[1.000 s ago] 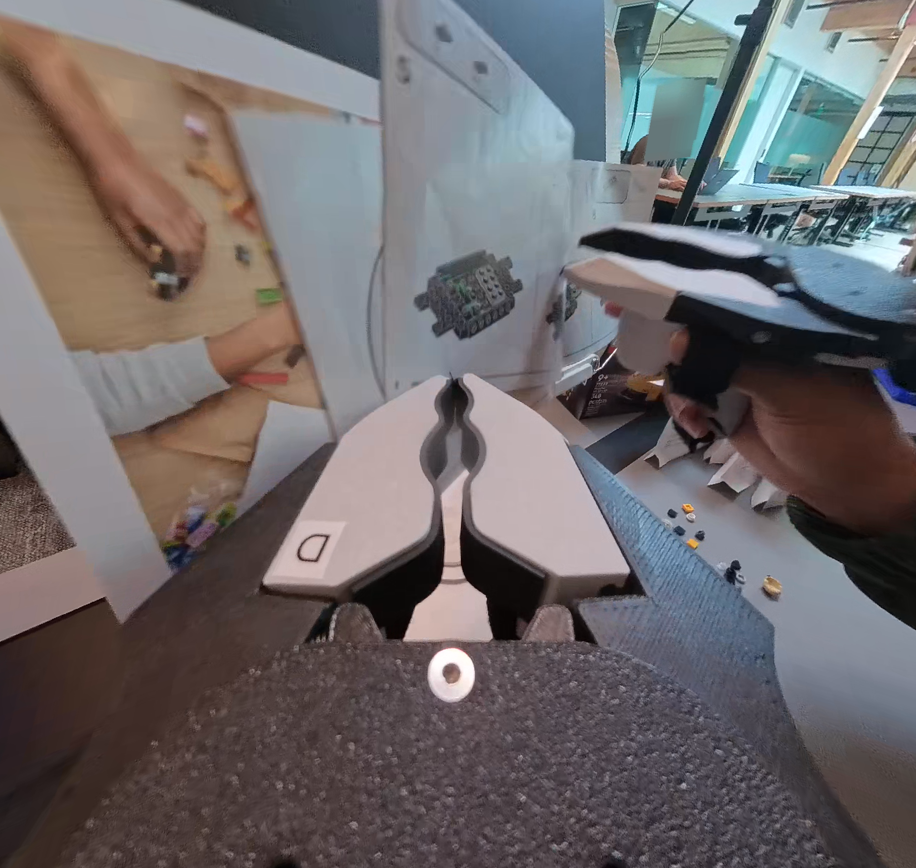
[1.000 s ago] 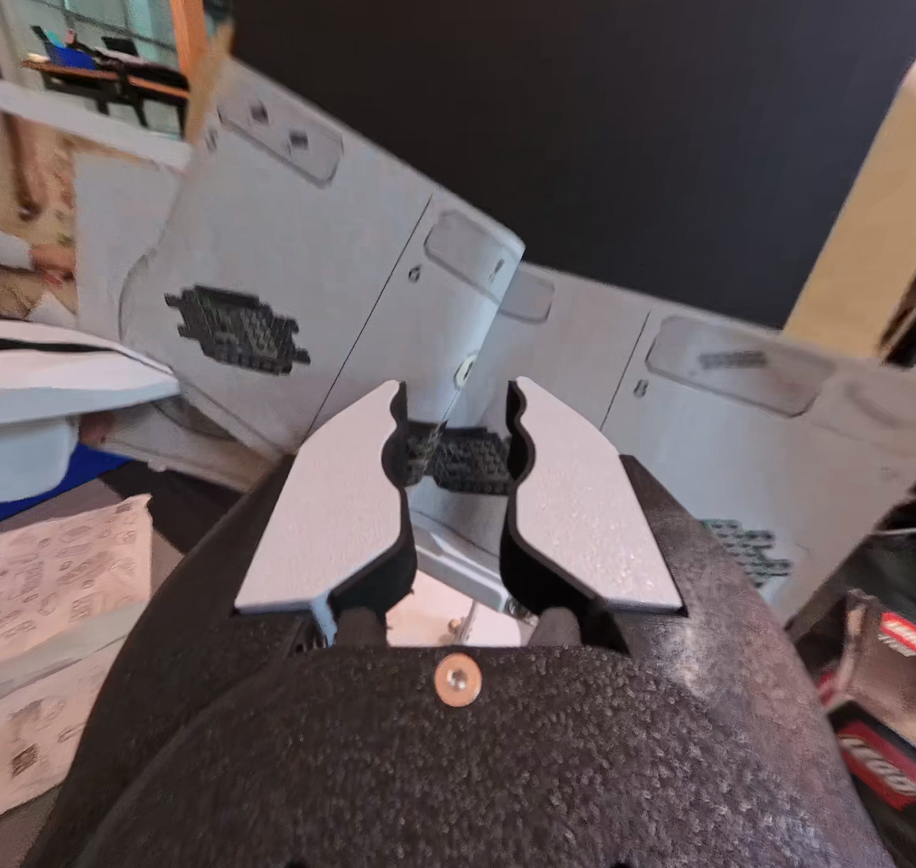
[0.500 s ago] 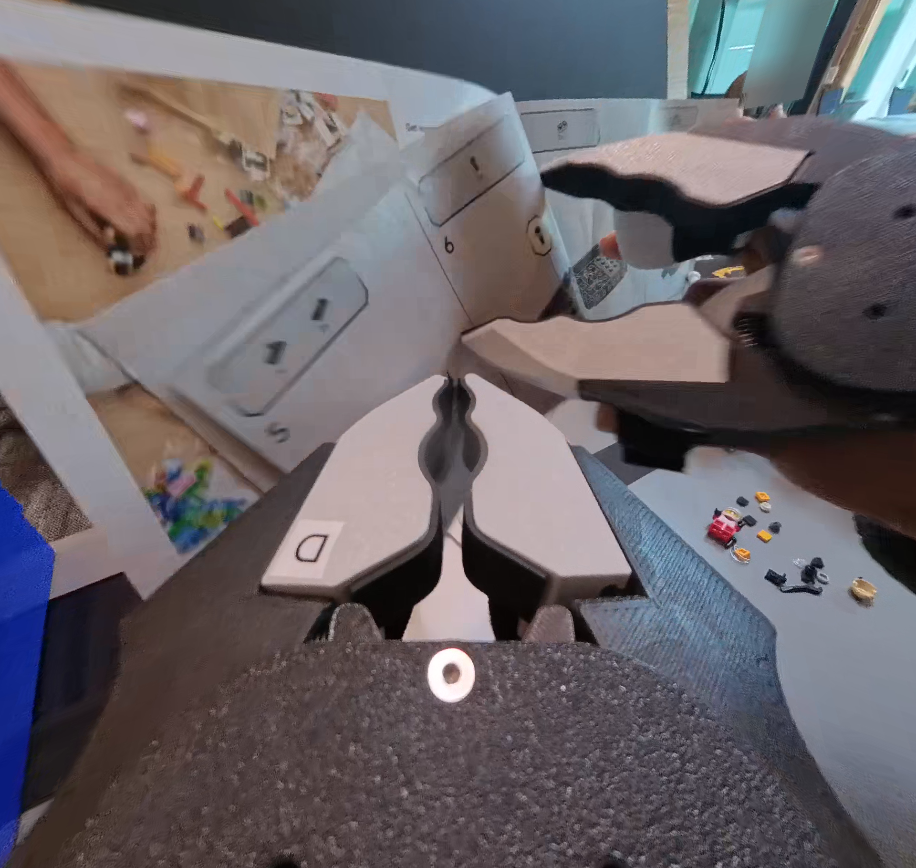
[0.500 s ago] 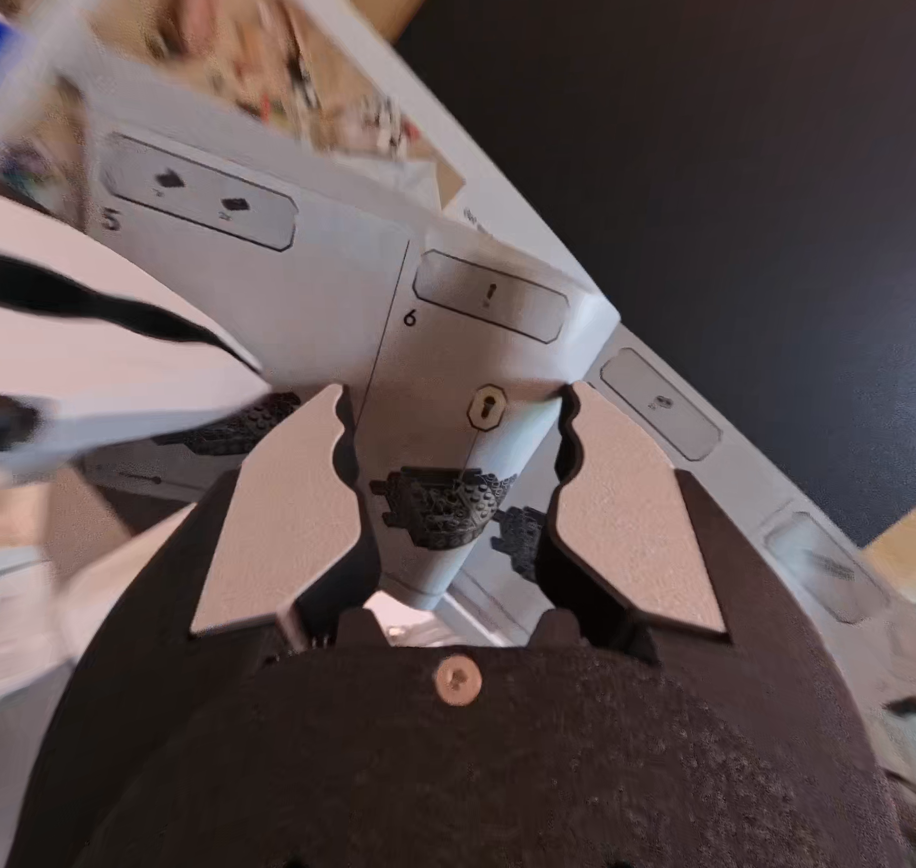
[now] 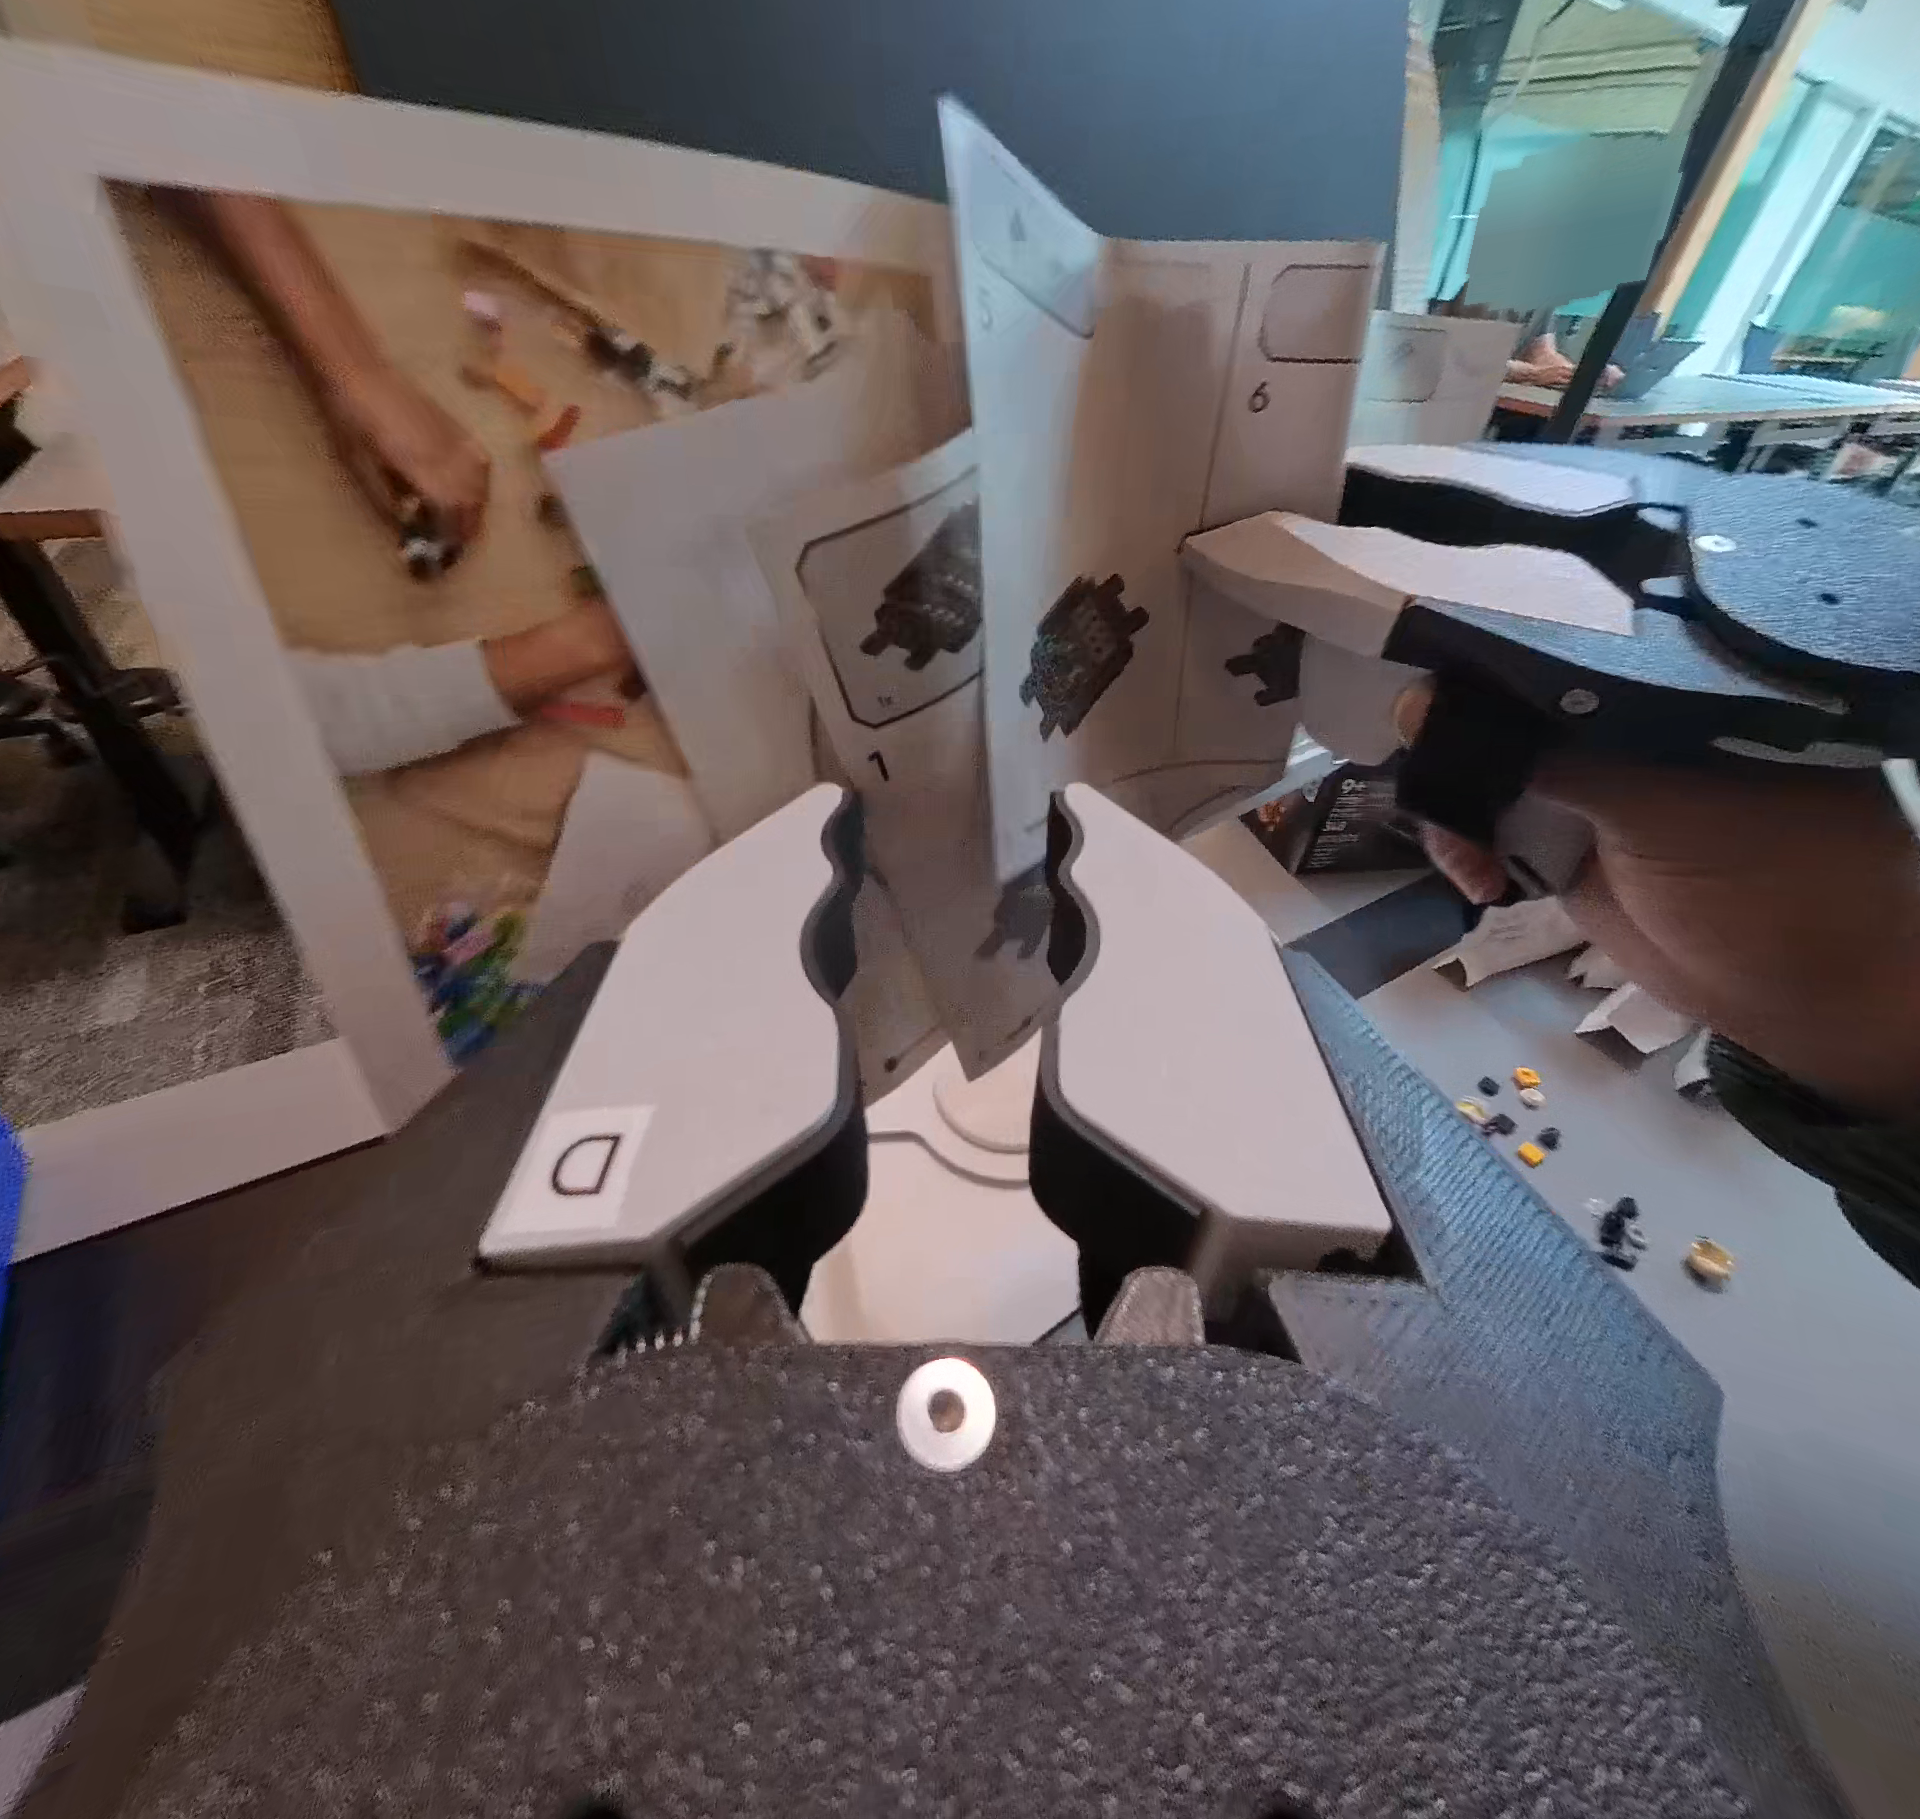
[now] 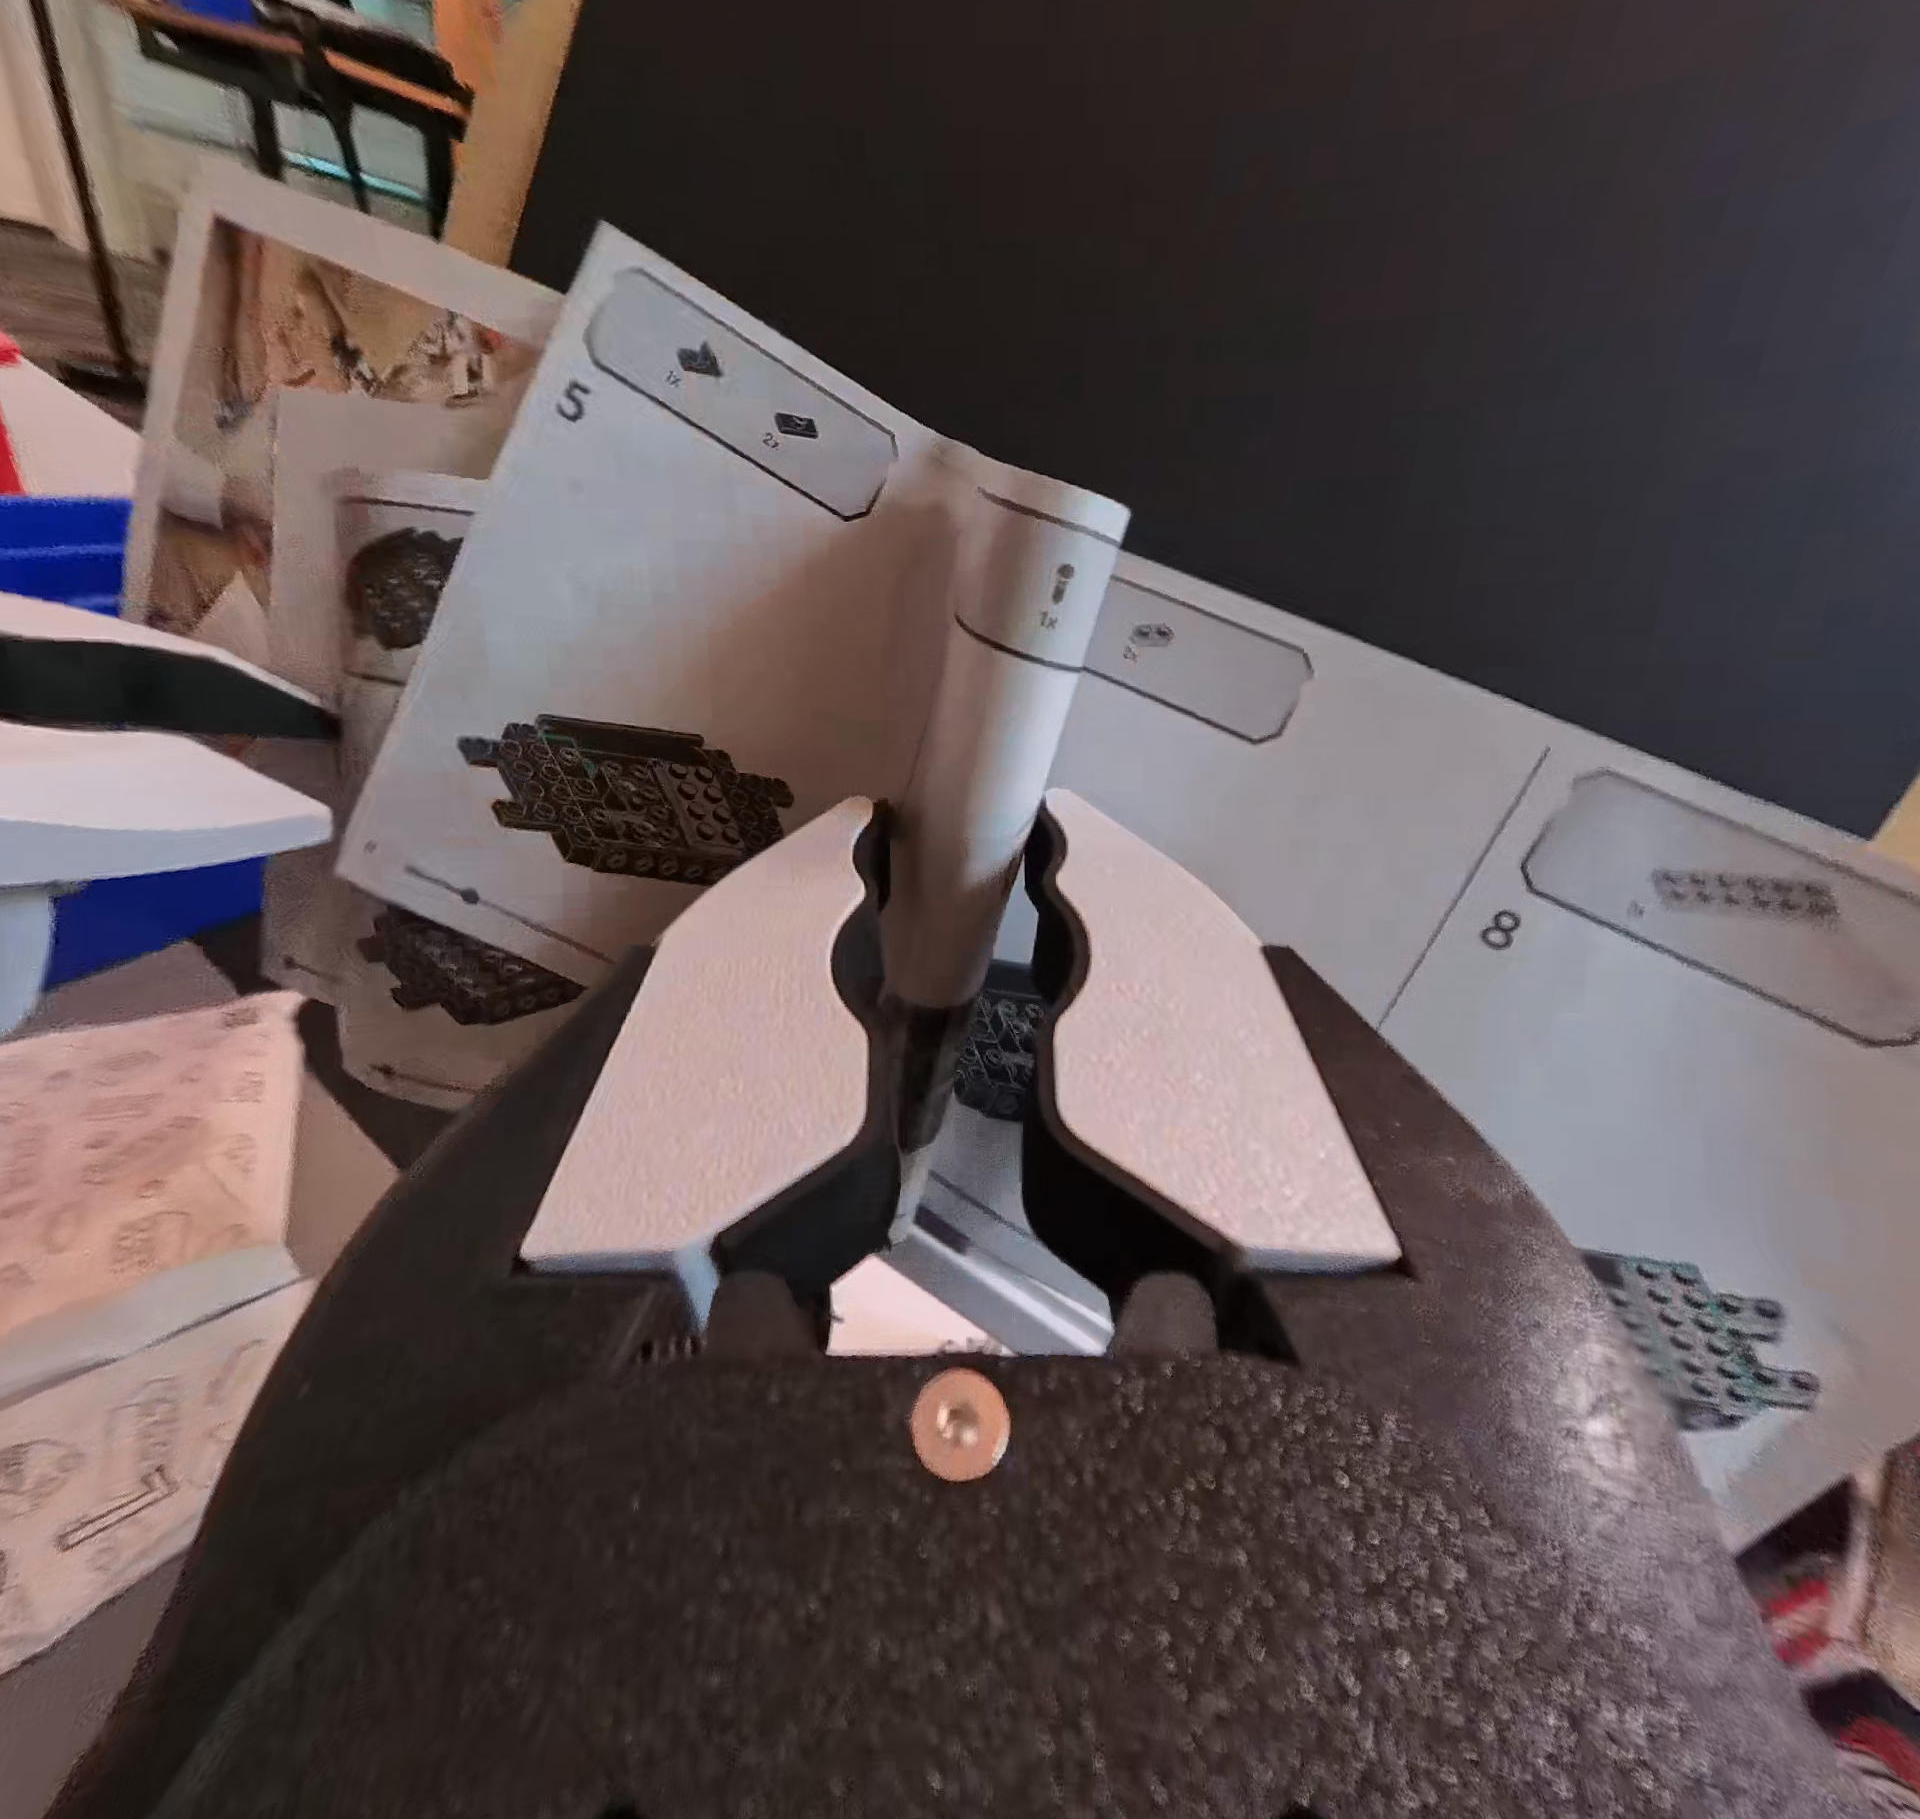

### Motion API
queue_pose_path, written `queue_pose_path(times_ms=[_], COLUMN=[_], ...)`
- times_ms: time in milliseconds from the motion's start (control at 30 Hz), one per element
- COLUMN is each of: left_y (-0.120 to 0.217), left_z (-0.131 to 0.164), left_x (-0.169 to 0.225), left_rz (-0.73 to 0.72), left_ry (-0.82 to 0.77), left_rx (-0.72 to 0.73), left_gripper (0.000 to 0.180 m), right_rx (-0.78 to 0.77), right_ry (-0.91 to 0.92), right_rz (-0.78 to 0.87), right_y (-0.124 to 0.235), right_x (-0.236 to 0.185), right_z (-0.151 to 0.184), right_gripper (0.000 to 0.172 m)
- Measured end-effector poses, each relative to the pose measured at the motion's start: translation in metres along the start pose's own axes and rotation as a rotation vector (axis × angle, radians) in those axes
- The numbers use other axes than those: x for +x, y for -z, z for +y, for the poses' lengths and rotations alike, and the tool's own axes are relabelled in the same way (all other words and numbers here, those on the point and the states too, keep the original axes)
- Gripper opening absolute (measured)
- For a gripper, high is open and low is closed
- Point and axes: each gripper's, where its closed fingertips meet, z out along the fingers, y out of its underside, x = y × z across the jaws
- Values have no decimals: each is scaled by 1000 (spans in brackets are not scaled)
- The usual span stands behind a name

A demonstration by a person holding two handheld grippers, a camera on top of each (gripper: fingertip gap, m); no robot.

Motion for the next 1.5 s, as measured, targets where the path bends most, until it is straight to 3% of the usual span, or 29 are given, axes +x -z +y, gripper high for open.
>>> queue_pose_path(times_ms=[100,400,500,867,1033,1133,1267,1500], left_y=[-6,9,8,-23,-31,-28,-26,-25], left_z=[-5,-26,-24,6,14,12,9,0], left_x=[11,14,27,16,20,27,43,73], left_rz=[28,-163,-152,-105,-43,-14,48,98], left_ry=[-15,-205,-283,-154,-87,-99,-100,-158], left_rx=[-7,24,-13,-143,-161,-142,-115,-94], left_gripper=[34,24,21,39,23,0,0,0], right_rx=[-1,2,6,11,12,11,9,43], right_ry=[-88,-156,-160,-217,-228,-223,-217,-265], right_rz=[-38,-56,-57,-71,-77,-83,-82,-52], right_y=[1,0,0,-1,-1,0,1,24], right_x=[4,6,6,8,7,7,7,23], right_z=[5,9,10,11,11,11,11,2], right_gripper=[24,23,22,20,20,20,20,34])
